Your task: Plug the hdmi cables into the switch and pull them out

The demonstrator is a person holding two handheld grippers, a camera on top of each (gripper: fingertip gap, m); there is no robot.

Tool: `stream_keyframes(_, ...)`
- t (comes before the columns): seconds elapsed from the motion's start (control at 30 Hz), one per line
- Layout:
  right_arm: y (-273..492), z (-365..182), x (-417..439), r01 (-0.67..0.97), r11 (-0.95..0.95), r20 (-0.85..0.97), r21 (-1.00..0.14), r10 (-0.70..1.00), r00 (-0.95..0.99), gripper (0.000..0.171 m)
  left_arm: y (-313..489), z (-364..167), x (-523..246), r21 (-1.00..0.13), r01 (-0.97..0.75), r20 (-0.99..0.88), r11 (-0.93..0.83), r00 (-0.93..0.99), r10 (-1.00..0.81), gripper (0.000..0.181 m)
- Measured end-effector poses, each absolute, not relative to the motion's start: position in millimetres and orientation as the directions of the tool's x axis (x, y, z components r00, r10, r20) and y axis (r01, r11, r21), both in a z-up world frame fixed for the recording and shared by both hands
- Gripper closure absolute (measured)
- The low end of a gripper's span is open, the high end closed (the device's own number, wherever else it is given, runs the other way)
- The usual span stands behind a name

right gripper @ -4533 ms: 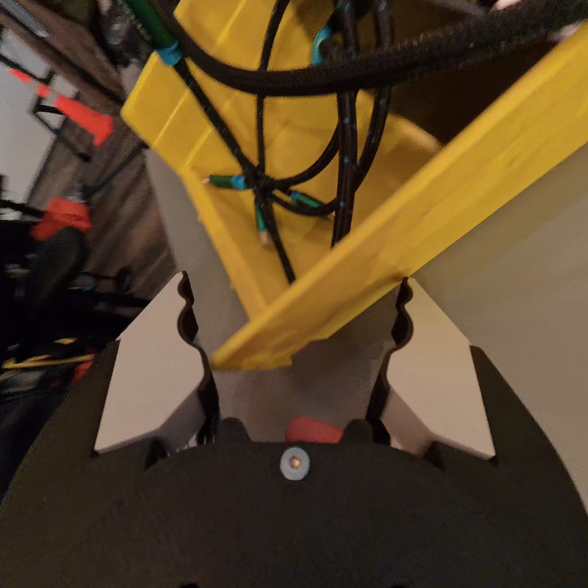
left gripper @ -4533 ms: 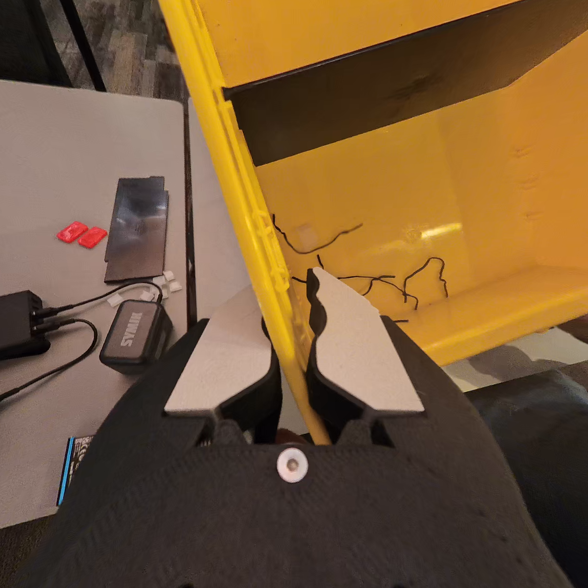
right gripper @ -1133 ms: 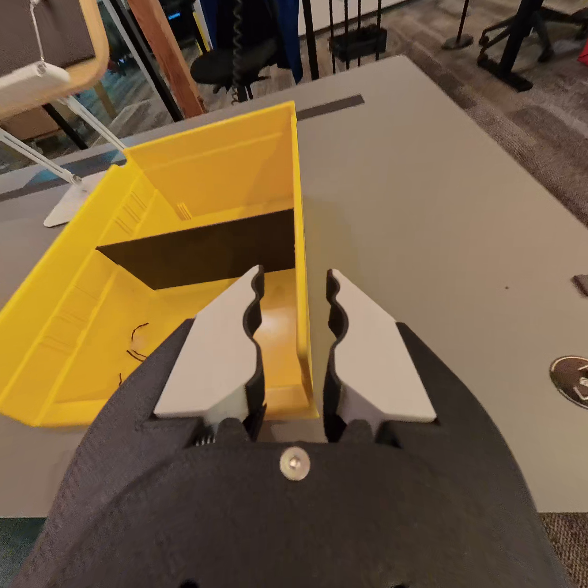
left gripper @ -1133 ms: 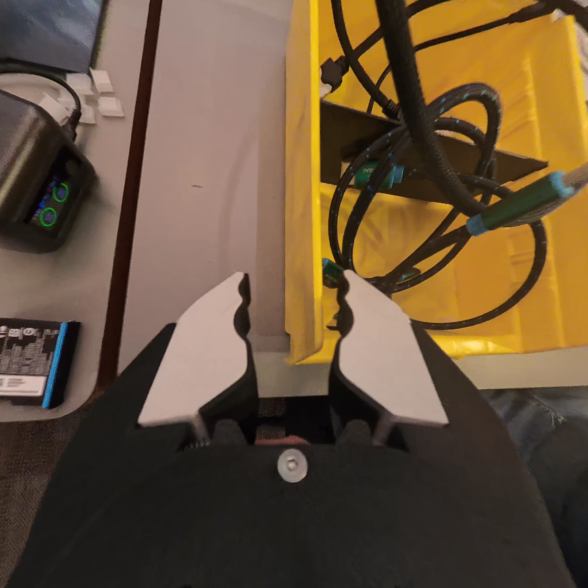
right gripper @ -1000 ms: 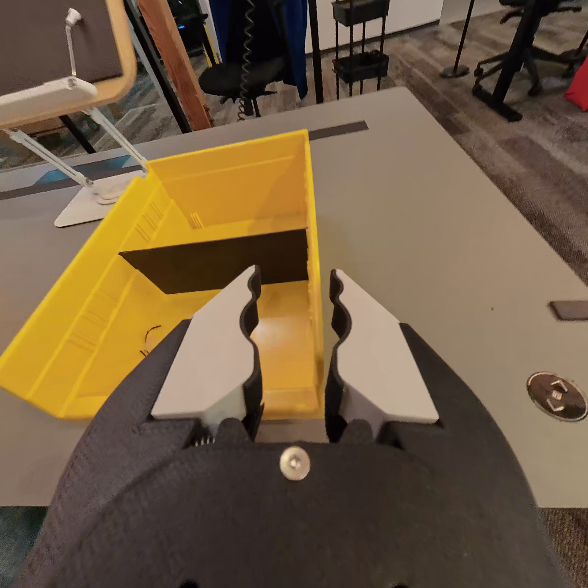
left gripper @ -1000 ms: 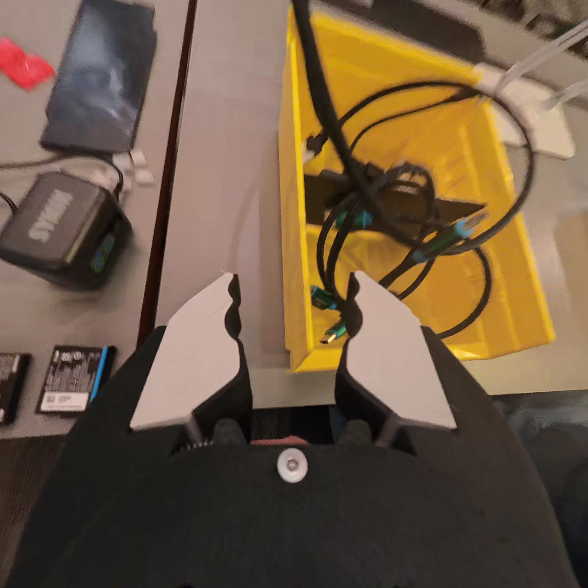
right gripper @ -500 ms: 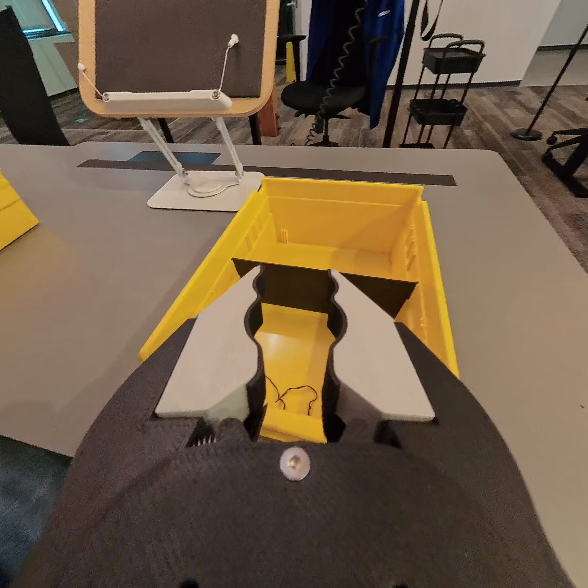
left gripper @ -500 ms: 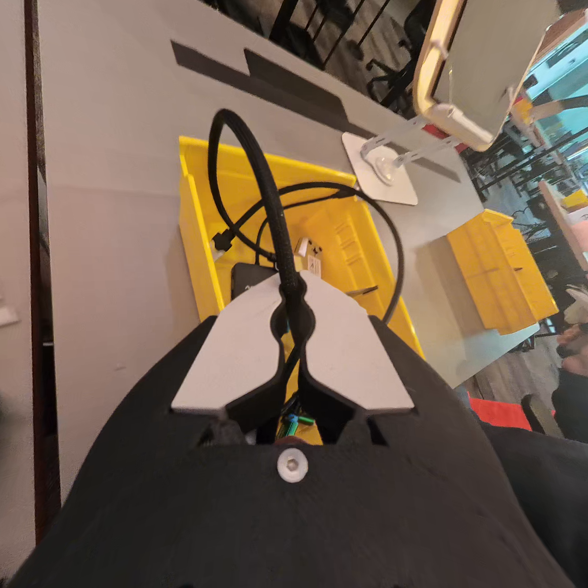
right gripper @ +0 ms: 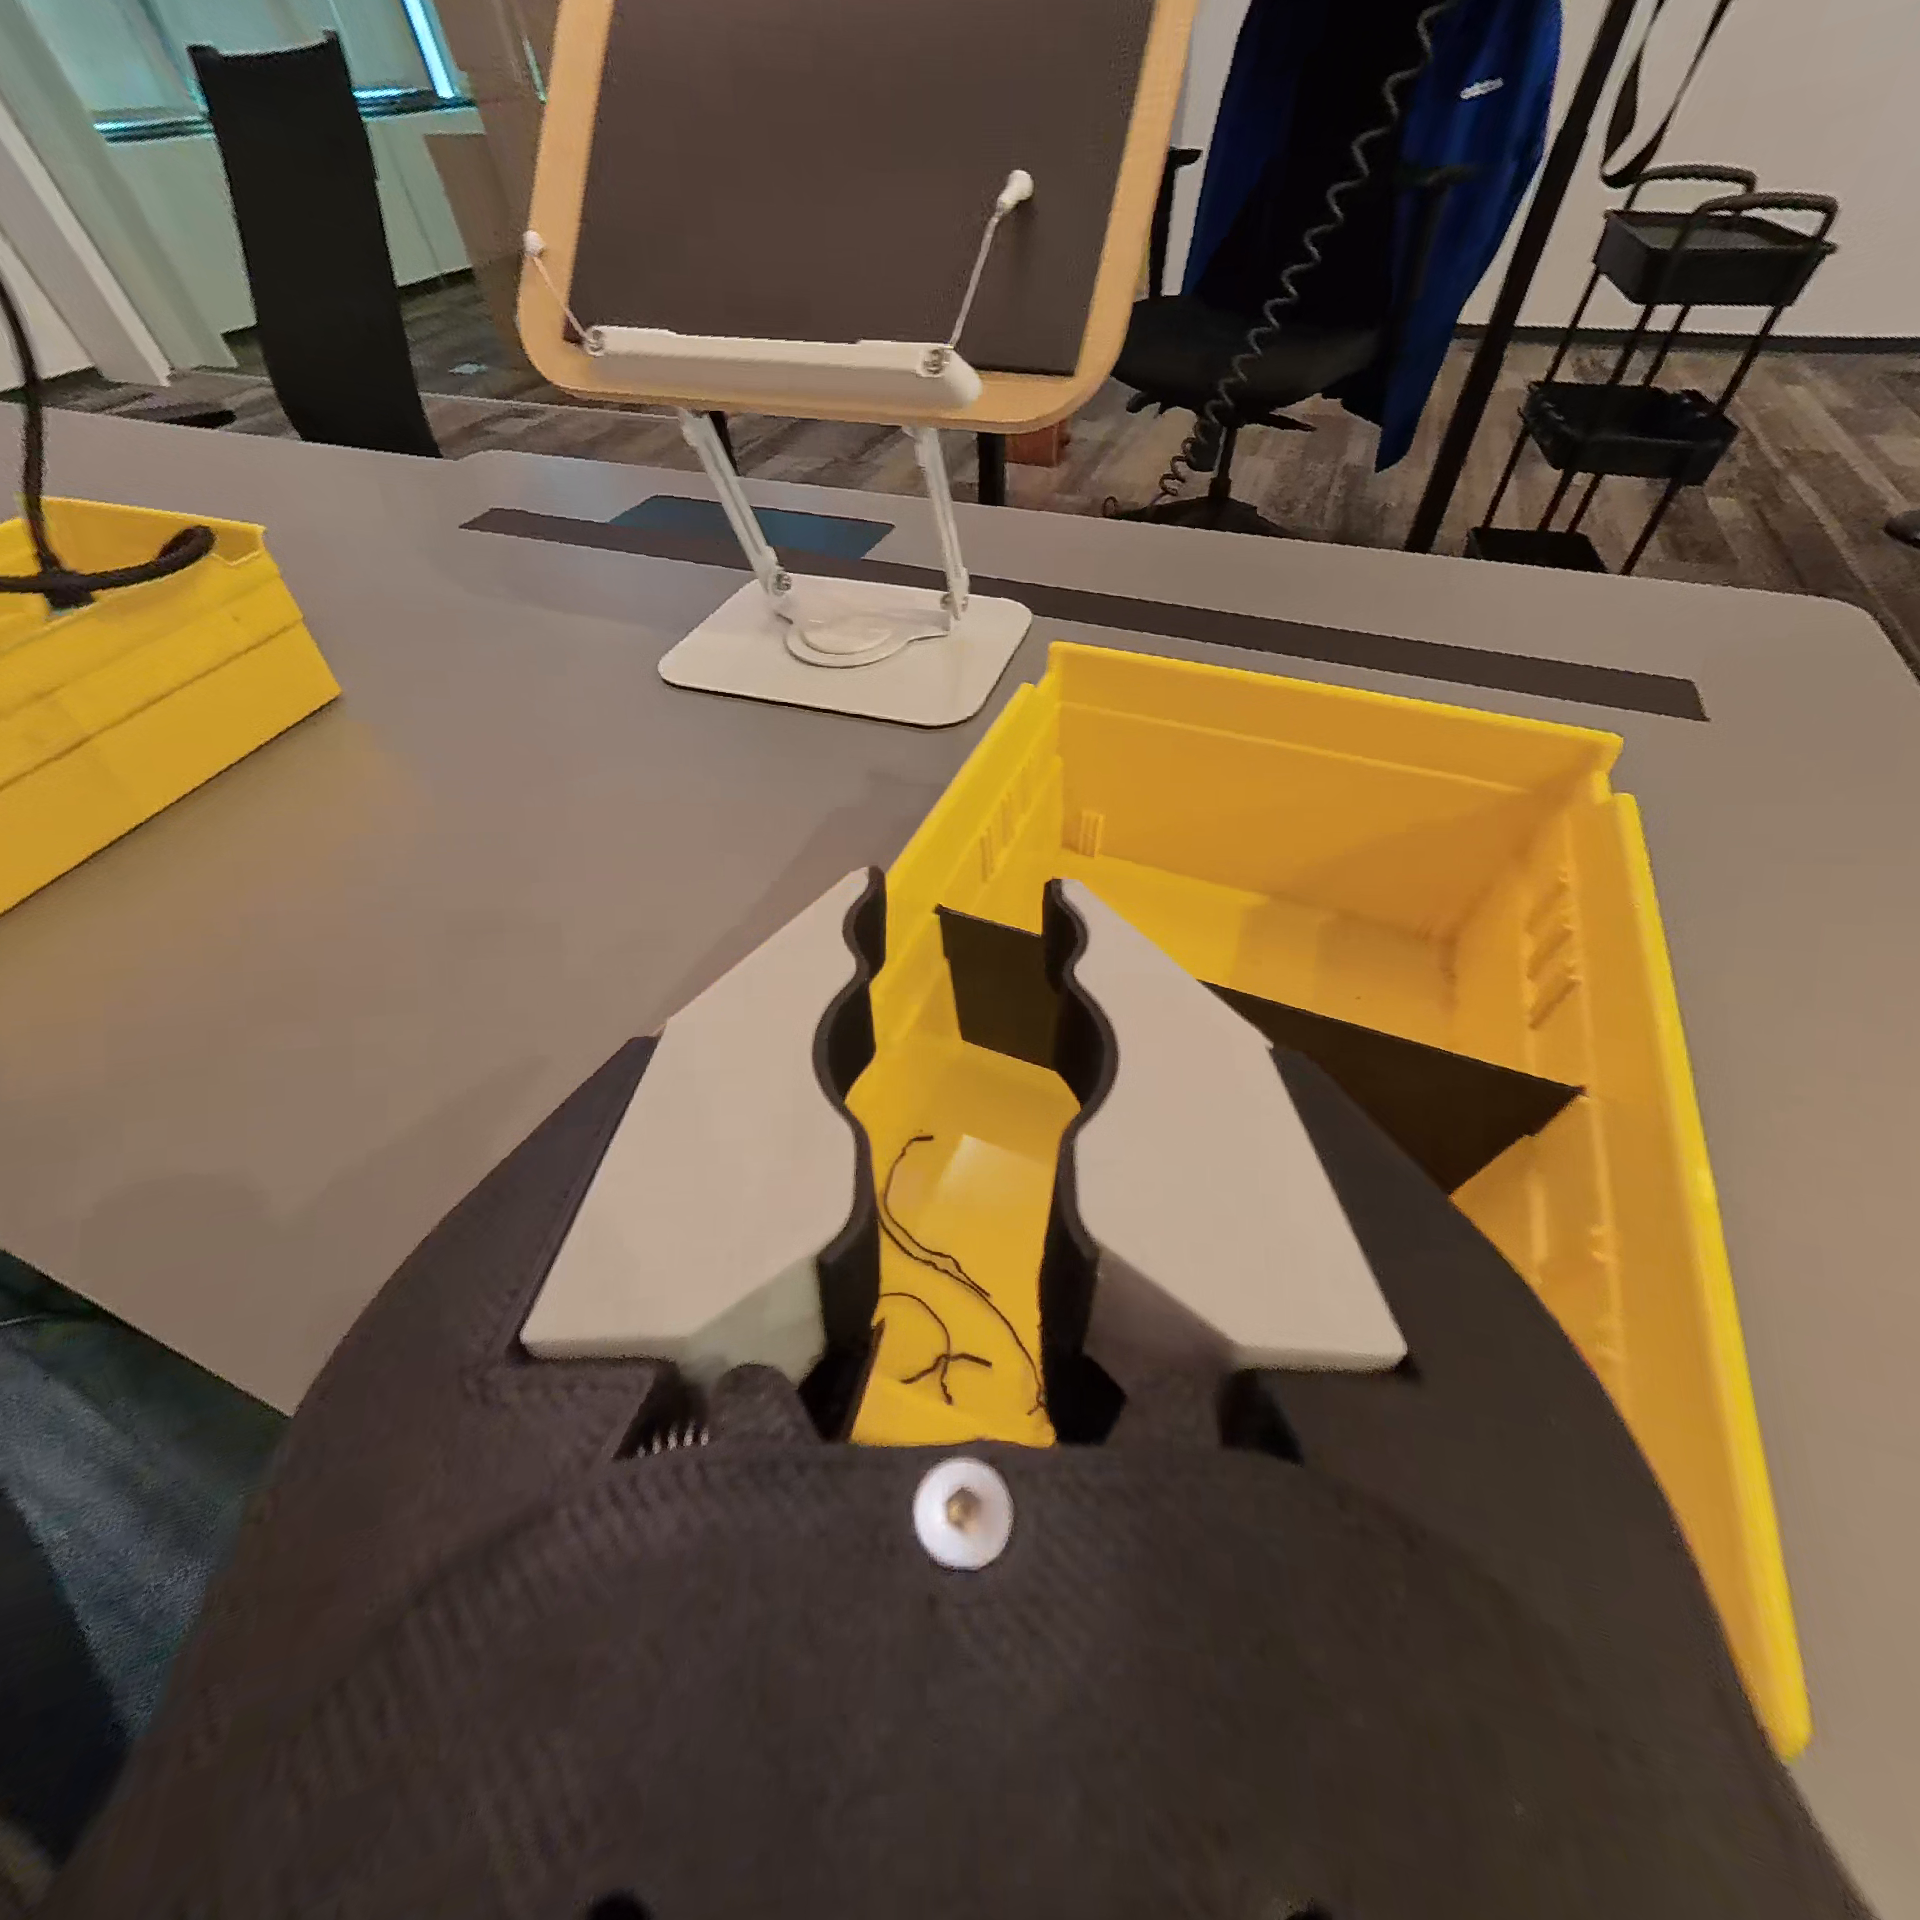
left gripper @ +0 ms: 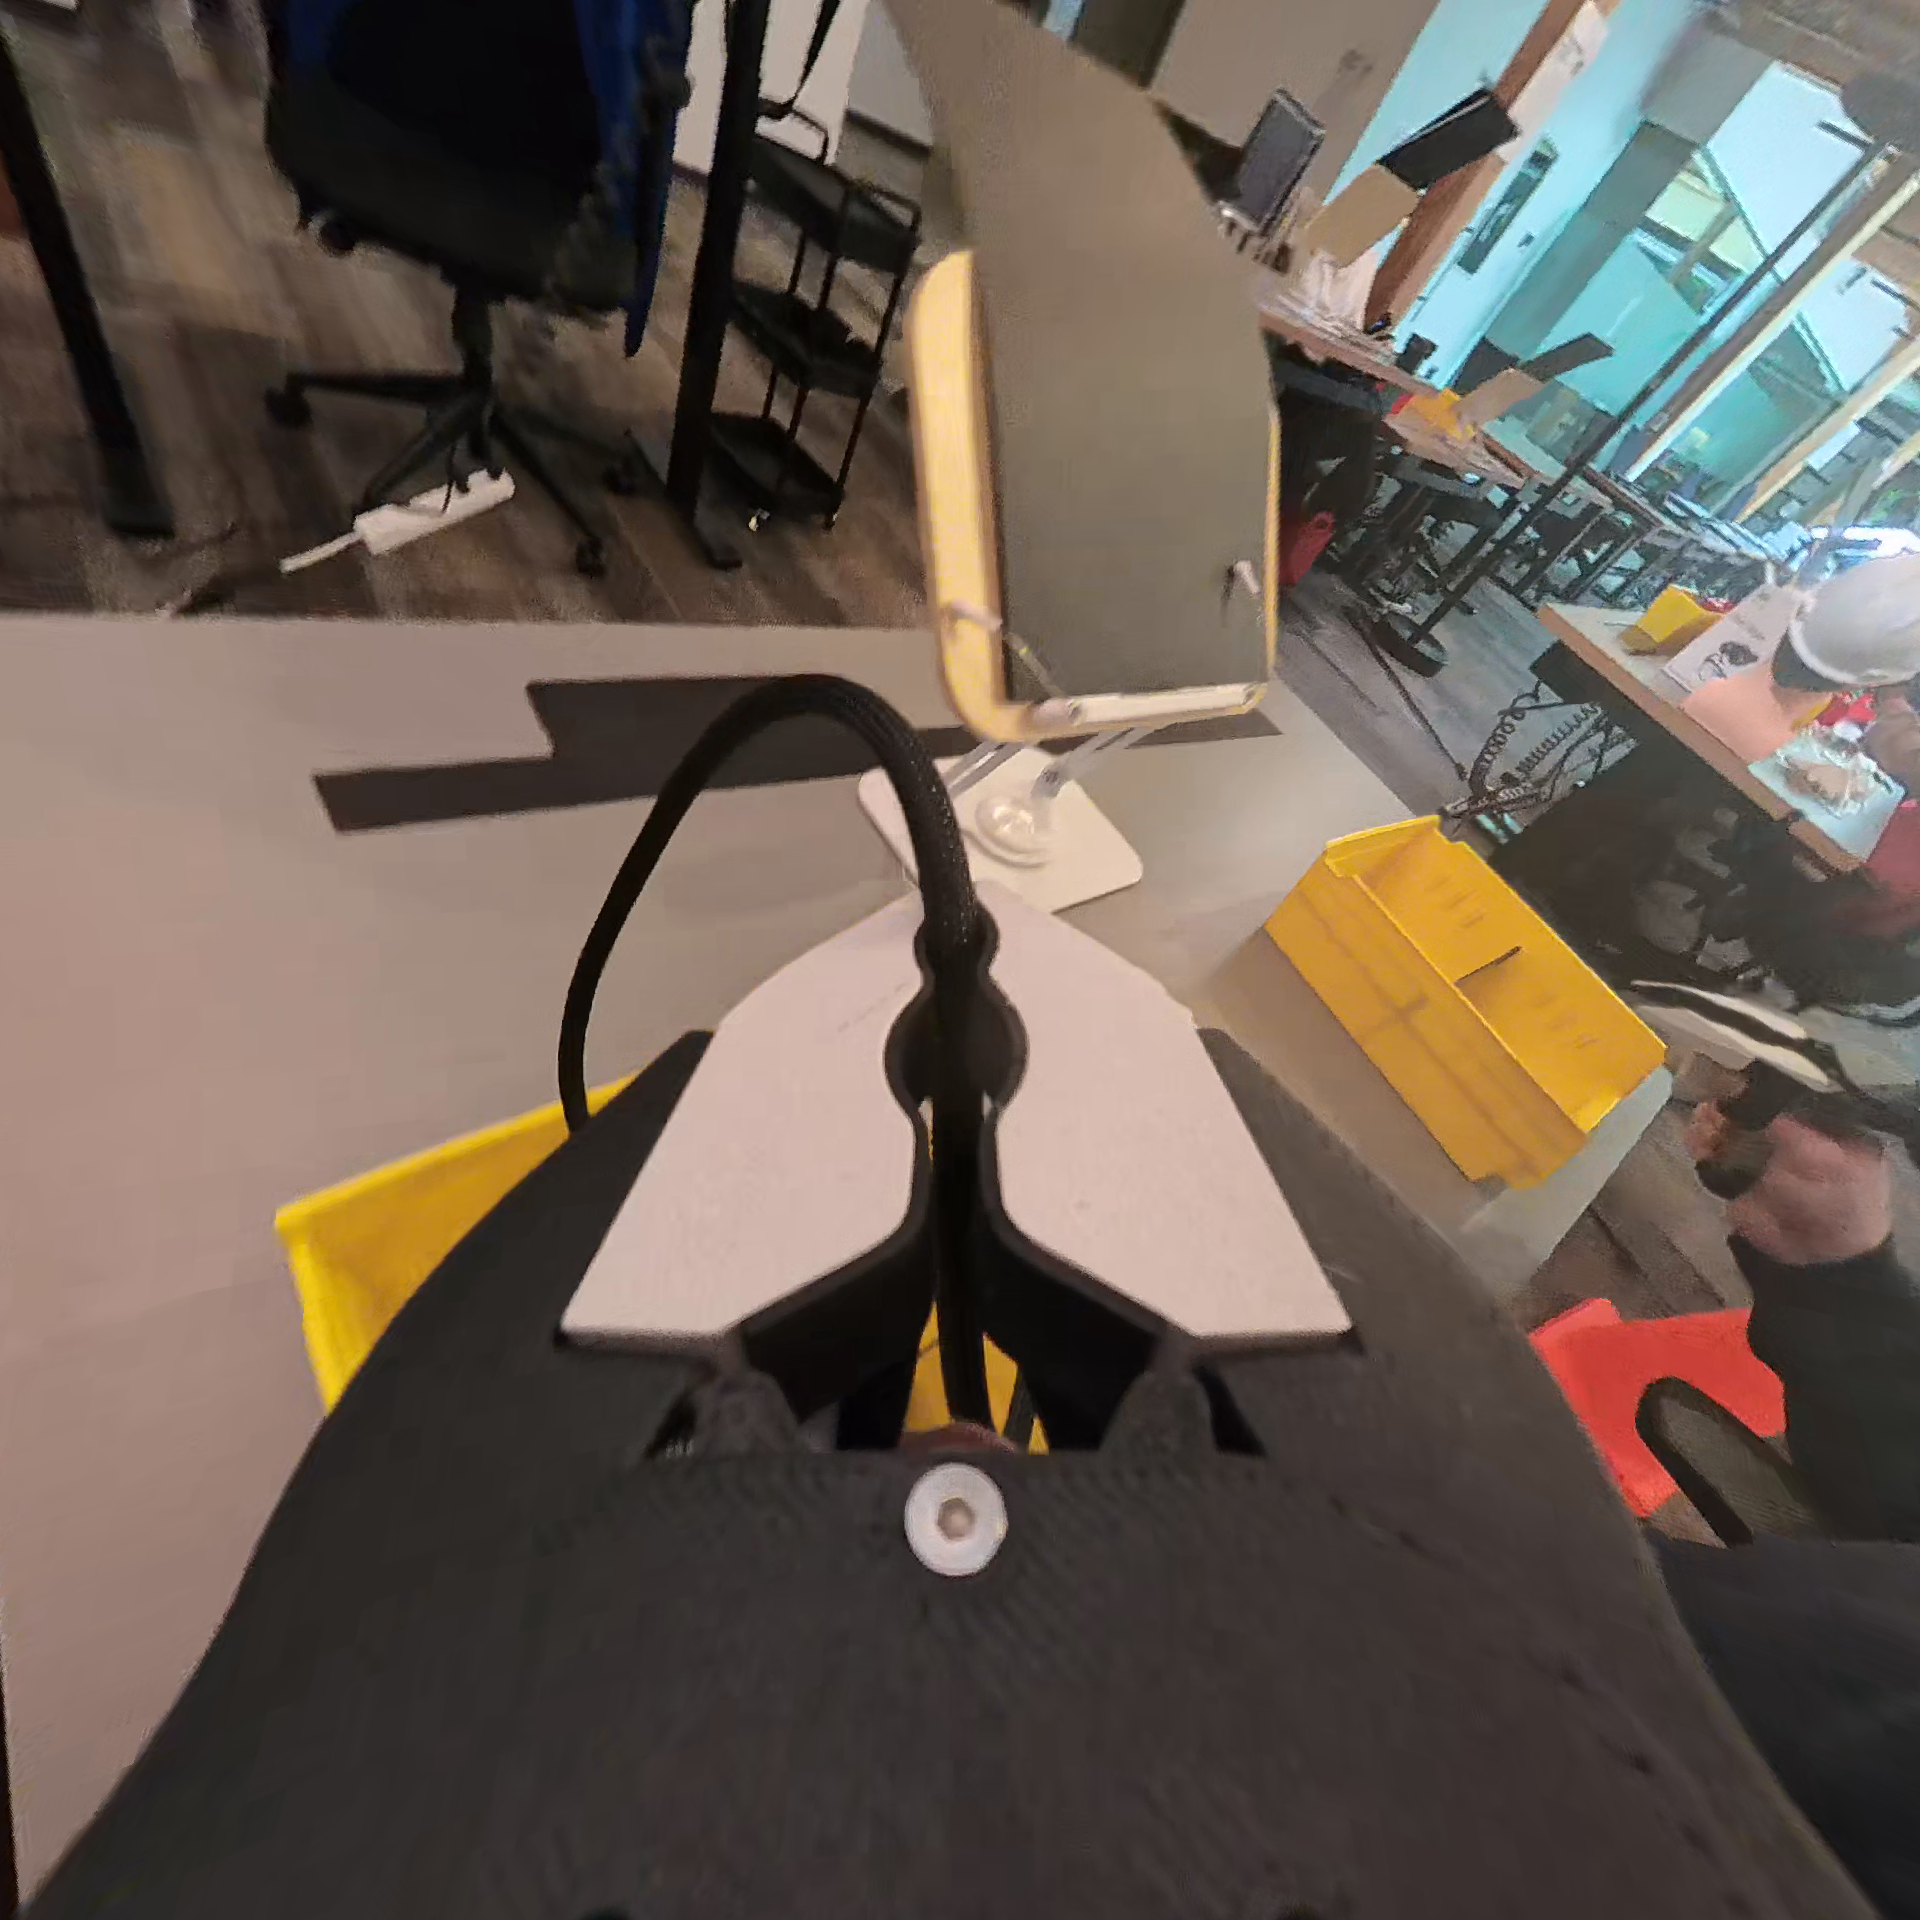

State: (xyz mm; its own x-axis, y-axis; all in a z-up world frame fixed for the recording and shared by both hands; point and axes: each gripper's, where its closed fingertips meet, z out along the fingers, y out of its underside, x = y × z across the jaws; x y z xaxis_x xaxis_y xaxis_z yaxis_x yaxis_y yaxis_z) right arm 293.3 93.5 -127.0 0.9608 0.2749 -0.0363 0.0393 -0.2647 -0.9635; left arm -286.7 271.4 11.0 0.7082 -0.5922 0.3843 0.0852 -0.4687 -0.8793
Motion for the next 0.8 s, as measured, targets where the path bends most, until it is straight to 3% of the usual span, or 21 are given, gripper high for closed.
stream_keyframes(0.43,89.2,-107.5,250.4,0.082,-0.207,-0.007,-0.975,0.395,0.919,0.144,266.4,145.9,-185.6,-0.984,-0.034,0.11,-0.174,0.65,-0.752,0.181)
stream_keyframes(0.8,83.6,-89.0,222.3,0.089,-0.164,0.003,-0.982,0.461,0.888,0.144,230.9,200.1,-69.4,-0.994,-0.107,-0.039,-0.016,0.489,-0.872,0.181)
